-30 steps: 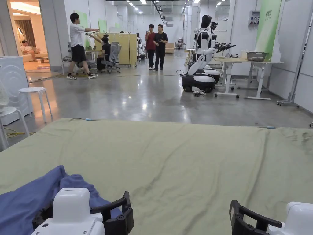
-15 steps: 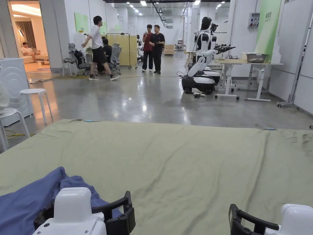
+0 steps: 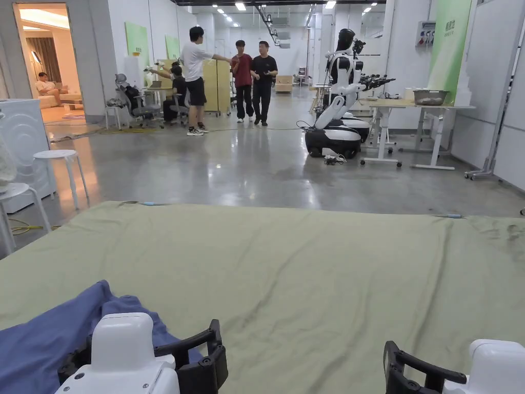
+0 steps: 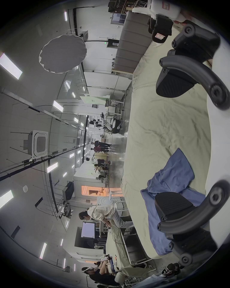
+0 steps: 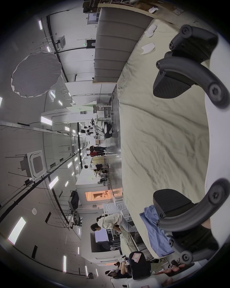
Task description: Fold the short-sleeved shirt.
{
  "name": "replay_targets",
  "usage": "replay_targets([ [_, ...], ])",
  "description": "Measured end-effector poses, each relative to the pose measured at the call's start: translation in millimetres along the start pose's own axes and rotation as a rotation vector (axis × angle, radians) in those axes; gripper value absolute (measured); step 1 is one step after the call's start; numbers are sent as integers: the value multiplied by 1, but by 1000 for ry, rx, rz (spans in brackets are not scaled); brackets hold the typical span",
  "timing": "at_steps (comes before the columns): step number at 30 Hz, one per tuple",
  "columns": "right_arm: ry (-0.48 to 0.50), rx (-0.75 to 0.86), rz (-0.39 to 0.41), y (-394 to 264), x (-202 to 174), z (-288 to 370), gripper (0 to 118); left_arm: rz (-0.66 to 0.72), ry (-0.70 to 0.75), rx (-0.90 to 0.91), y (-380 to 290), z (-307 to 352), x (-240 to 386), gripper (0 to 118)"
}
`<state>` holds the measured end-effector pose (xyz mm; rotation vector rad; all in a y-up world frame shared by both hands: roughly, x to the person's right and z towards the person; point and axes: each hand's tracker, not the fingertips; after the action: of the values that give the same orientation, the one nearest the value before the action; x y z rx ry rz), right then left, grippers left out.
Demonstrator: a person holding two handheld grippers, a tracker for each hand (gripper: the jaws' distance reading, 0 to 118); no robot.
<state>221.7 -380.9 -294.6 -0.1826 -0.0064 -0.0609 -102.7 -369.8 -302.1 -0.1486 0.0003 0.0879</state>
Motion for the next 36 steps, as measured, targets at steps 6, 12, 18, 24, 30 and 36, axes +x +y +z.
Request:
replay_targets([
  [6,5,52,-27,2,1,10,72,-51,-14,24,0,8,3,85],
  [12,-37,100,35,3,-3,17,8,-61,-41,27,4,9,5,4],
  [18,-36,84,47,1,-5,16,8,-68,-63,34,1,7,8,1],
  [24,16,75,53,-2,-17,11,8,-52,-52,23,-1,14,-8,1],
  [30,251,48,103,-12,-92,-16,8,-35,183,9,-14,48,-75,1],
  [36,476,46,154,-18,-184,-23,8,61,373,-28,-29,70,-143,1],
])
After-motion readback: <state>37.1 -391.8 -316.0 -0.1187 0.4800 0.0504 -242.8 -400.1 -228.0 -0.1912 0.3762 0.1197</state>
